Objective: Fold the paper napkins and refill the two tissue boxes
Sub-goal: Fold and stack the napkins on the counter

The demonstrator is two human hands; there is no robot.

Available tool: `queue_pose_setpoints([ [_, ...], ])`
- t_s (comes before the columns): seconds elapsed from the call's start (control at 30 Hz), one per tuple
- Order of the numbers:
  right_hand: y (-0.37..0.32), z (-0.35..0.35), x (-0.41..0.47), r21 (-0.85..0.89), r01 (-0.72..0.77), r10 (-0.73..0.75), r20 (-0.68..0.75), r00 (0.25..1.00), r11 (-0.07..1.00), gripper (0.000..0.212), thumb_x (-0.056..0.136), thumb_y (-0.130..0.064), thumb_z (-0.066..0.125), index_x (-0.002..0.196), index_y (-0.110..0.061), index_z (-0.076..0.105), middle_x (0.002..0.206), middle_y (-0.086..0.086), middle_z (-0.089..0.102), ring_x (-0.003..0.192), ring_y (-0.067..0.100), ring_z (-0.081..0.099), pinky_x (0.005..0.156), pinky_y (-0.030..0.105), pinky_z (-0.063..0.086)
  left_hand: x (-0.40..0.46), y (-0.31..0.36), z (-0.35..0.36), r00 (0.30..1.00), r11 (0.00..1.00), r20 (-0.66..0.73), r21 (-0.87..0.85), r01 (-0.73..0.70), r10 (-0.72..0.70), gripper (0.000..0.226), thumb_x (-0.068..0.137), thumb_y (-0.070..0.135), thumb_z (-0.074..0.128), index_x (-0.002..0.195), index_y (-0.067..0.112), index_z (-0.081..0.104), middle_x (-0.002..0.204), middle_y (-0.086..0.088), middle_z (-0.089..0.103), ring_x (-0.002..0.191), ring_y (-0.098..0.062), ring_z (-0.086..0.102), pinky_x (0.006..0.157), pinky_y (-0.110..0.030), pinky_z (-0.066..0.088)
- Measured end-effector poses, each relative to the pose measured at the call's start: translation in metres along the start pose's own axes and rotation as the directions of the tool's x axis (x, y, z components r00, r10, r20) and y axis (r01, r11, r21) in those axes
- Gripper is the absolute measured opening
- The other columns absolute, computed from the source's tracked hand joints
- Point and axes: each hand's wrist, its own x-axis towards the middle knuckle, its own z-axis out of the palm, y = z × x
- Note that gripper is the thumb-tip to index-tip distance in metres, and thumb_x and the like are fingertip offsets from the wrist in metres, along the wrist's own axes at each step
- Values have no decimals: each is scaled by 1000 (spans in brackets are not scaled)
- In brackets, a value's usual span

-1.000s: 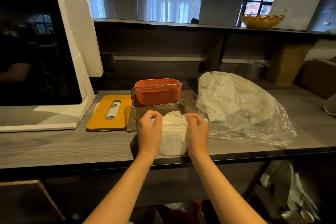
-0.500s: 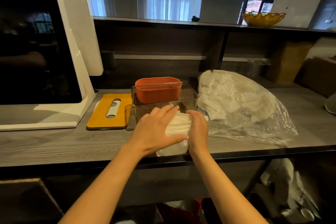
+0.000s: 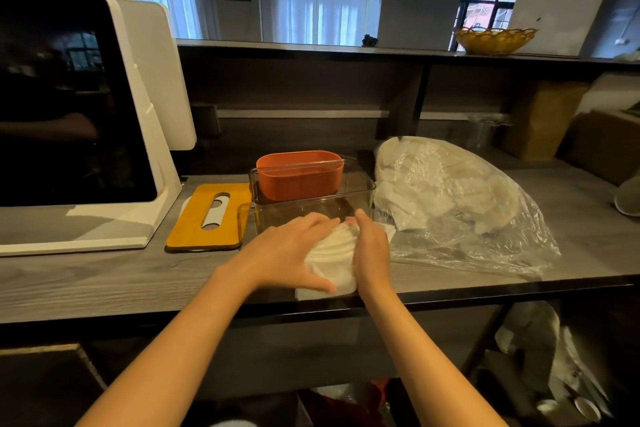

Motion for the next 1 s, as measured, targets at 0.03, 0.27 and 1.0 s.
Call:
queue_pose_setpoints([
  [0.03,-1,0,-1,1,3,-3,9,1000,1000,44,102,-39,45,70,-23,70,79,4,71,86,26,68,80,43,51,0,-2,0,998,1000,-55,-1,-7,7,93,81,67,67,157,35,22,156,17,29,137,-7,37,102,-37,49],
  [0.27,-2,7,-2,-254,124,-135,-27,990,959,42,107,-32,32,87,-10,62,88,1,63,87,17,57,85,42,43,-8,2,5,975,995,-212,87,-50,67,78,90,65,54,156,33,28,159,13,35,143,-7,32,113,-36,37],
  [1.0,-3,-52,5,-470,430,48,716,696,771,122,75,-36,86,157,-38,-4,151,-27,10,136,-5,14,110,21,20,9,0,6,991,989,-94,106,101,-91,71,96,69,37,156,34,26,154,8,43,137,-12,42,98,-34,44],
])
